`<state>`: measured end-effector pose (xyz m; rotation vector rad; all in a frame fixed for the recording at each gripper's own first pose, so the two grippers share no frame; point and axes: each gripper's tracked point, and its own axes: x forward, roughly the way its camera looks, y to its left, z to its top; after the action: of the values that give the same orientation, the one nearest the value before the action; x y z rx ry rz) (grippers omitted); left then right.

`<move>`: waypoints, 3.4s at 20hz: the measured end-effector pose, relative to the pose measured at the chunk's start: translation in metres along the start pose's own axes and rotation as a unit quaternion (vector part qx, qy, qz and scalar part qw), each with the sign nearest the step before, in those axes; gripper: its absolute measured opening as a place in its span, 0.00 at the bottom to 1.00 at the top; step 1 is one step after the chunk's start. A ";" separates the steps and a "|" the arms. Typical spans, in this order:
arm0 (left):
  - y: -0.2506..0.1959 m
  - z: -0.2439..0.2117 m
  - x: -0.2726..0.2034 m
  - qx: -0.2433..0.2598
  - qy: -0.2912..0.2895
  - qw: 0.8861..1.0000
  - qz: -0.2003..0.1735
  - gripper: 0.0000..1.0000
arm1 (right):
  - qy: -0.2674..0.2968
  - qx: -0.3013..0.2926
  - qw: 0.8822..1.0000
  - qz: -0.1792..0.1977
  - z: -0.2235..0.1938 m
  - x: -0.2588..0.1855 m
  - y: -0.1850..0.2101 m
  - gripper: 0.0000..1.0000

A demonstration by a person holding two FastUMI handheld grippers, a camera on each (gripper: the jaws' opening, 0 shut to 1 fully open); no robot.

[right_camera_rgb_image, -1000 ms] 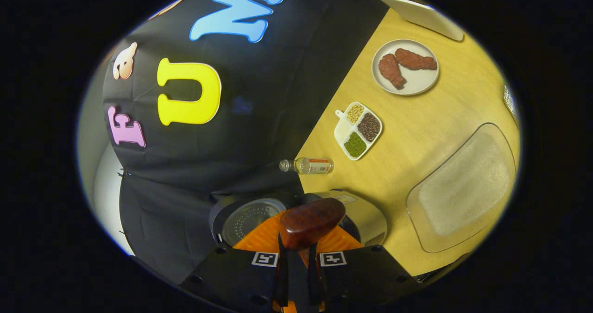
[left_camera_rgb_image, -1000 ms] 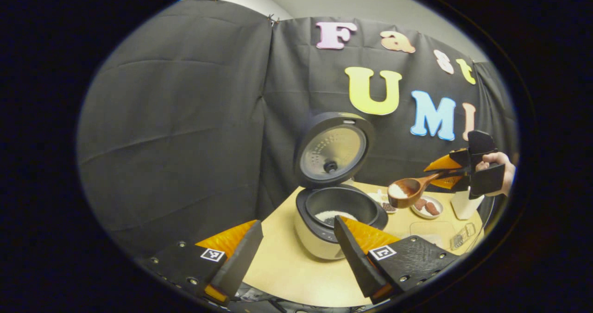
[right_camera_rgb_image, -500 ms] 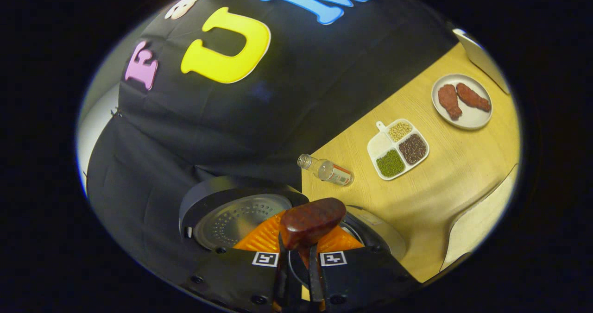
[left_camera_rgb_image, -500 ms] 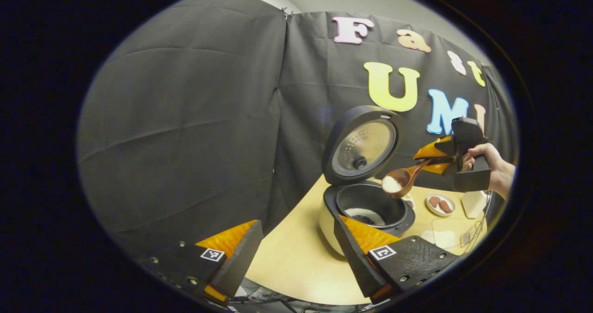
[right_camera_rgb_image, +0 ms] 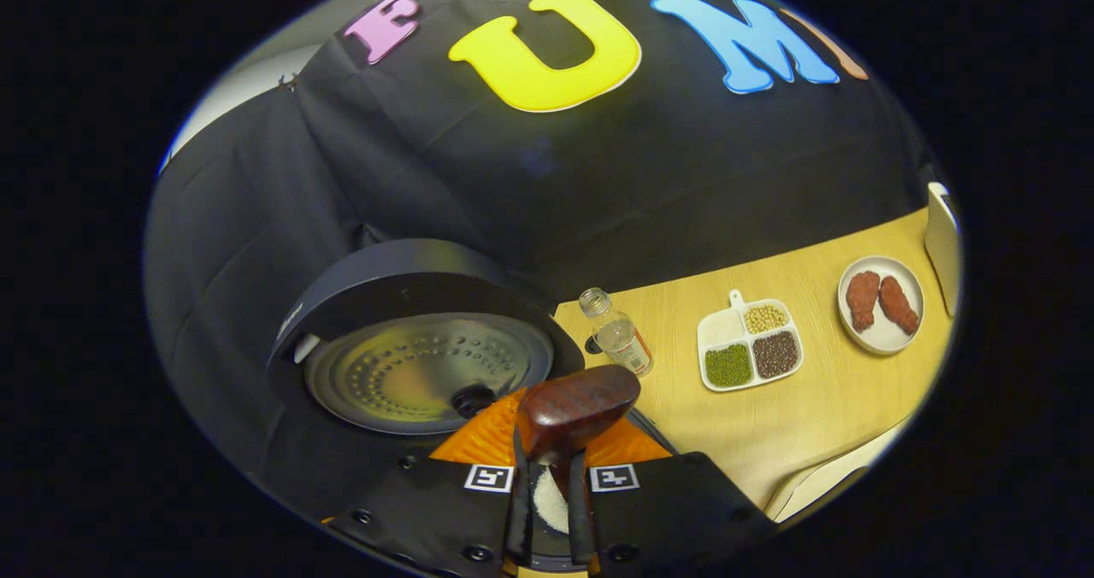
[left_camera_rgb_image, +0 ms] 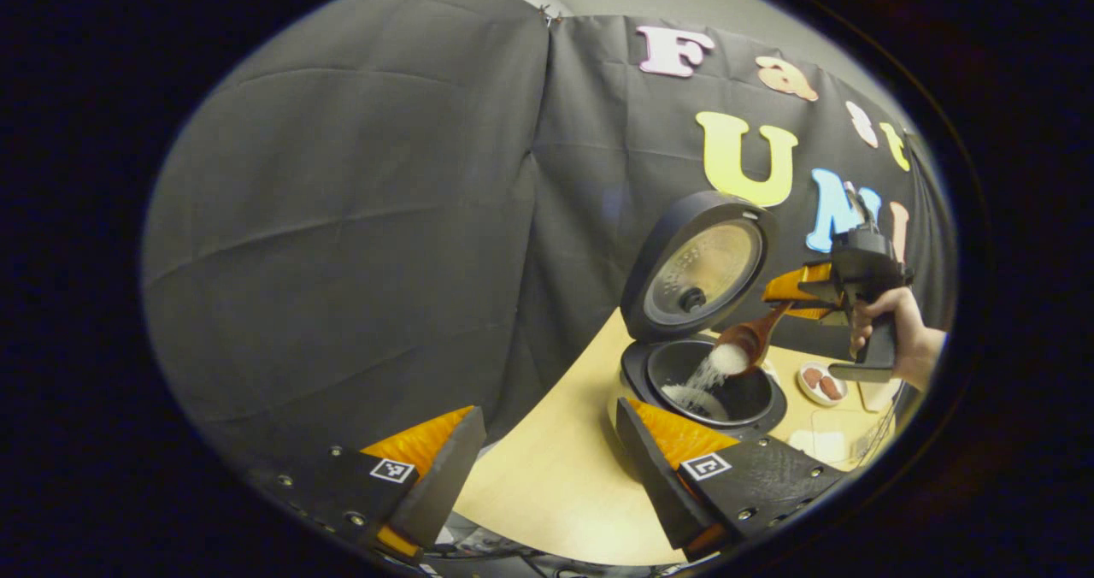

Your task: Close the left gripper, press the button to open the rice cooker; take a wooden spoon from the chopstick holder with the right hand, scoop a spoonful of rice and pour it into the rice cooker, then put the wooden spoon back into the chopstick holder.

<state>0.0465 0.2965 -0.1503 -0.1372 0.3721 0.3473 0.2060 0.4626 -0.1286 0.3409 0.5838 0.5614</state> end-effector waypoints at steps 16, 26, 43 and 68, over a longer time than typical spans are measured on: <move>0.005 -0.003 0.003 -0.001 0.001 1.000 0.014 0.97 | -0.008 -0.159 0.987 0.018 -0.006 0.012 0.029 0.18; 0.006 -0.001 -0.003 -0.013 0.003 1.000 0.028 0.97 | -0.010 -0.306 0.950 0.064 -0.039 0.012 0.054 0.19; -0.026 0.004 -0.036 0.056 -0.025 0.998 0.015 0.98 | -0.072 -0.369 0.922 0.093 -0.024 -0.043 0.057 0.16; -0.303 -0.026 -0.082 0.116 -0.004 0.975 -0.187 0.98 | -0.209 0.172 0.943 -0.194 0.064 -0.361 -0.374 0.14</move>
<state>0.0740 -0.0159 -0.1226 0.0252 0.3683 -0.0696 0.1440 -0.0564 -0.0951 0.6396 0.3187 -0.0056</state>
